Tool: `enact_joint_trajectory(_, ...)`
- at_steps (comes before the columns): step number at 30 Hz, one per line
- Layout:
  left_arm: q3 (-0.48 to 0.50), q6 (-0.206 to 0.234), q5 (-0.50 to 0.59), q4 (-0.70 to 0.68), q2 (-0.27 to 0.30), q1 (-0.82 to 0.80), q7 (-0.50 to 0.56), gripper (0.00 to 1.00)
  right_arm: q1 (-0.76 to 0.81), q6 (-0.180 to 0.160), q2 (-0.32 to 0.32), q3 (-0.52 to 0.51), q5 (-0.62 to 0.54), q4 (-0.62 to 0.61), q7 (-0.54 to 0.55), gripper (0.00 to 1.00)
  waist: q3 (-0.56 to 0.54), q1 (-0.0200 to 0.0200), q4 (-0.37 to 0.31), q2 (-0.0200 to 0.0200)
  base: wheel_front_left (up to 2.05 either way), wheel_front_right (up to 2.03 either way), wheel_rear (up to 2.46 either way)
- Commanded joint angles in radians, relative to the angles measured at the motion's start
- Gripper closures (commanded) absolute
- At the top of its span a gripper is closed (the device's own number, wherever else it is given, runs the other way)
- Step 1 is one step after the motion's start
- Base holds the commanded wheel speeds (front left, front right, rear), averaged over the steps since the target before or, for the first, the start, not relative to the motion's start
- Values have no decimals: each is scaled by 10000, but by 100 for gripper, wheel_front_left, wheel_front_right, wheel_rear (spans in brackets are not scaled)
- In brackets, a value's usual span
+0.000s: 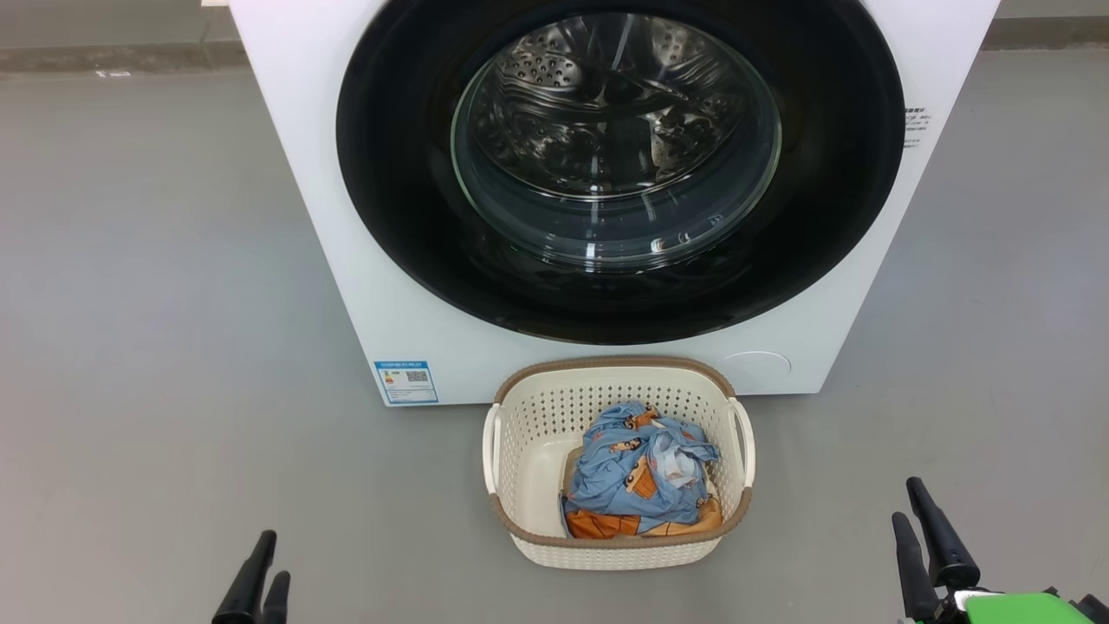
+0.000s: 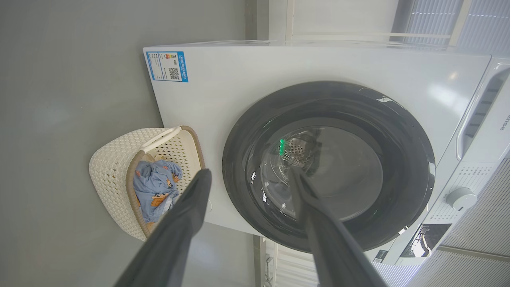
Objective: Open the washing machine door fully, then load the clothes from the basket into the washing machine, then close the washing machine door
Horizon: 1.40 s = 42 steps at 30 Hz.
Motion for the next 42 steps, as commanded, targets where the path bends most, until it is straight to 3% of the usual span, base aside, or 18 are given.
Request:
enact_joint_trajectory(1, -7, -32, 43, -272, 131, -291, -75, 0, -229, 0, -37, 53, -55, -297, -49, 0, -5, 6, 3, 0, 0, 0, 0)
enact_joint_trajectory(20, 18, -45, 895, -551, 165, -246, -605, 0, -199, -2, -65, 149, -1082, -871, -575, 0, 8, -8, 16, 0, 0, 0, 0)
enact_joint_trajectory(28, 138, -44, 1964, -685, 181, -275, -841, 0, -233, -3, -78, 223, -2340, -1261, -810, 0, 20, -8, 20, 0, 0, 0, 0)
enact_joint_trajectory(42, -104, 345, 4737, -1200, 209, -173, -1284, 0, -238, -4, -316, 770, -5080, -1754, -1249, 0, 20, -9, 50, 0, 0, 0, 0)
